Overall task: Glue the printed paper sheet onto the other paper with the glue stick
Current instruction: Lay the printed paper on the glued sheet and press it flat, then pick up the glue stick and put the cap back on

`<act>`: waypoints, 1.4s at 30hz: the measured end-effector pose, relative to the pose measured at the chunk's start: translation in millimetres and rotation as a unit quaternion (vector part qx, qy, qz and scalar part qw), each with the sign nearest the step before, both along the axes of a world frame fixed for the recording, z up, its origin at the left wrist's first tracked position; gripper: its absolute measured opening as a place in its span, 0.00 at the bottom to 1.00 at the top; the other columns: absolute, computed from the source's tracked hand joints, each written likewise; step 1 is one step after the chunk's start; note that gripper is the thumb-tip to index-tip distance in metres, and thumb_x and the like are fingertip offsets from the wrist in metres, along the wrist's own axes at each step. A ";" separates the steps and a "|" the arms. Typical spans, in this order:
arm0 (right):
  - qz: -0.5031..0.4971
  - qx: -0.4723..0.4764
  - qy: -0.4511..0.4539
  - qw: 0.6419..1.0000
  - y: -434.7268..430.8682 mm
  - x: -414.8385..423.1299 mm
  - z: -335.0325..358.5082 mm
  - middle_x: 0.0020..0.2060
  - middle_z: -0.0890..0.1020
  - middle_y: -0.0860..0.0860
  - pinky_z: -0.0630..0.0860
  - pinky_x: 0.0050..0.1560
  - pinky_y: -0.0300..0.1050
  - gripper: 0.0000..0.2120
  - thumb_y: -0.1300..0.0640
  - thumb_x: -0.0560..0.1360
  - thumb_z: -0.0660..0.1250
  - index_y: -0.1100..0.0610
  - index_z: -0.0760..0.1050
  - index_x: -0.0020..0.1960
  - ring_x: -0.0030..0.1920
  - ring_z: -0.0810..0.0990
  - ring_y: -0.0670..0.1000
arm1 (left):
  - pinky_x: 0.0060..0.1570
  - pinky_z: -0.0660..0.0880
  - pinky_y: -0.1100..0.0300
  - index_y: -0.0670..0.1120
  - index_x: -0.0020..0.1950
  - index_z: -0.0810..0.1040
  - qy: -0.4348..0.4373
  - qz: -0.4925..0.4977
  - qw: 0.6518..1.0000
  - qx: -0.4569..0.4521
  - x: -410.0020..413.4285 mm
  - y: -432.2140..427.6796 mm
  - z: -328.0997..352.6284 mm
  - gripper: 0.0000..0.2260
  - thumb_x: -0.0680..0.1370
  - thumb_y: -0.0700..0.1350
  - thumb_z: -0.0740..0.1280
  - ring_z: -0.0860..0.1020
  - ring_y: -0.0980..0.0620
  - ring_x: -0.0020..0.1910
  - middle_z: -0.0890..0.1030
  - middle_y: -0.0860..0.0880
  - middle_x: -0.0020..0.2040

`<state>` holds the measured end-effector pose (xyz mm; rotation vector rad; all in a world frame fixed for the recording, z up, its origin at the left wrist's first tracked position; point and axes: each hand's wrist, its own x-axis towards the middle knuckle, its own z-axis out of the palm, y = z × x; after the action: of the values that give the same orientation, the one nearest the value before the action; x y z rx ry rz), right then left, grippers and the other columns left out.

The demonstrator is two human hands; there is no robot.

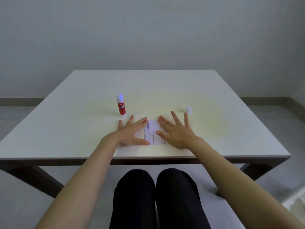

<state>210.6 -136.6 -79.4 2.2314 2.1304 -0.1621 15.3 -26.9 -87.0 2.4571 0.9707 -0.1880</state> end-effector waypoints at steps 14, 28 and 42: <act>0.012 0.019 -0.009 1.000 -19.4 -16.5 -2.6 0.78 0.42 0.45 0.29 0.71 0.64 0.38 0.31 0.74 0.38 0.51 0.39 0.78 0.75 0.31 0.53 | 0.68 0.27 0.42 0.59 0.77 0.42 -0.010 0.005 1.000 -0.014 -0.8 -3.5 1.9 0.44 0.70 0.67 0.65 0.30 0.53 0.74 0.40 0.67 0.76; 0.040 0.020 0.023 0.999 -21.8 -27.1 -14.5 0.77 0.39 0.44 0.27 0.70 0.64 0.36 0.32 0.76 0.39 0.49 0.35 0.77 0.75 0.31 0.53 | 0.75 0.53 0.54 0.56 0.70 0.70 -0.316 0.153 0.932 -0.087 -14.9 -13.6 6.6 0.25 0.74 0.53 0.69 0.63 0.58 0.73 0.69 0.62 0.70; -0.058 0.181 0.364 0.912 -29.8 -57.8 22.7 0.75 0.62 0.46 0.60 0.71 0.45 0.29 0.40 0.78 0.56 0.47 0.55 0.76 0.73 0.61 0.47 | 0.38 0.68 0.59 0.44 0.36 0.78 -0.422 0.423 0.796 0.101 4.4 30.7 10.0 0.09 0.72 0.48 0.69 0.80 0.44 0.41 0.82 0.50 0.33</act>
<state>152.8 -166.4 -56.7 2.8455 2.5185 -0.7801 19.7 3.8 -77.0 1.6581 1.5177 1.2431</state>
